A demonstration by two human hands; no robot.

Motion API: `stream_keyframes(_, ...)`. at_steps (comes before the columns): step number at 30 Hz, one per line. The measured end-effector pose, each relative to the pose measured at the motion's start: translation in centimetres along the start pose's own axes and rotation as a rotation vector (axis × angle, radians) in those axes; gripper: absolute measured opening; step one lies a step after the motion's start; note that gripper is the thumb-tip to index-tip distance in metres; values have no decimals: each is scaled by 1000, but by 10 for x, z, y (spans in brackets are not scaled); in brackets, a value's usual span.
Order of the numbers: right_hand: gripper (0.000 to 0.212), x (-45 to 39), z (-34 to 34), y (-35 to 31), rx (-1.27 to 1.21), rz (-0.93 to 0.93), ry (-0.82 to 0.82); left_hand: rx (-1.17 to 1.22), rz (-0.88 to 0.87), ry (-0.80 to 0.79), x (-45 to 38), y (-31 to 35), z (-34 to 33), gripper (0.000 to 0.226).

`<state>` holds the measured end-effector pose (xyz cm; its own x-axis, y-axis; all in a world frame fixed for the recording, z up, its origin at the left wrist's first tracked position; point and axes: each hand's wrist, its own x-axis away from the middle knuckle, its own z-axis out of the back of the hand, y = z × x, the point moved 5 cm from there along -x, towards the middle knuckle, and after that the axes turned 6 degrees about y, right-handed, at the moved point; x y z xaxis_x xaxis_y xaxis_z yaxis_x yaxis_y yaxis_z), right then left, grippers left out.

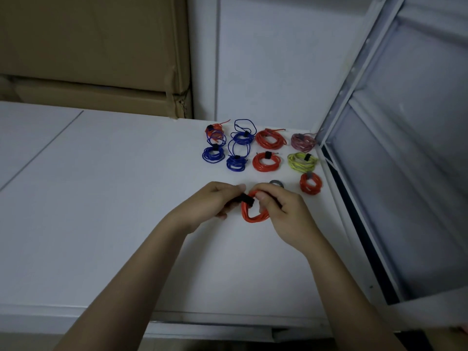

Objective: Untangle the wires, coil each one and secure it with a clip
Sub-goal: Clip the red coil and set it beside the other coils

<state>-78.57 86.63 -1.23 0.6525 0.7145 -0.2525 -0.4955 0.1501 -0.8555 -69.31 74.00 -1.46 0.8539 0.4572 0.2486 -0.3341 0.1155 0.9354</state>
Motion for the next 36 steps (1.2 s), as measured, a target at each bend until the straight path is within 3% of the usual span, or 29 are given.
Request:
stream_keyframes(5, 20, 0, -2, 1, -27, -18, 138, 260, 71, -135, 5, 0, -1, 46)
stream_keyframes(8, 20, 2, -2, 3, -58, -22, 232, 225, -11, -249, 8, -3, -1, 34)
stream_keyframes(15, 19, 6, -14, 1, -74, -15, 347, 289, -28, -81, 4, 0, -3, 18)
stream_keyframes(20, 25, 4, -12, 5, 143, 130, 236, 115, -38, 52, 3, 3, 3, 17)
stream_keyframes(24, 30, 2, -5, 1, 77, 230, 121, -76, -75, 50, 5, 7, 4, 20)
stream_keyframes(30, 7, 7, -5, -5, -120, 94, 60, -269, -137, -59, 13, 16, -3, 22)
stream_keyframes(36, 20, 18, -5, -7, -258, -29, 172, -302, -165, -203, 22, 20, -5, 26)
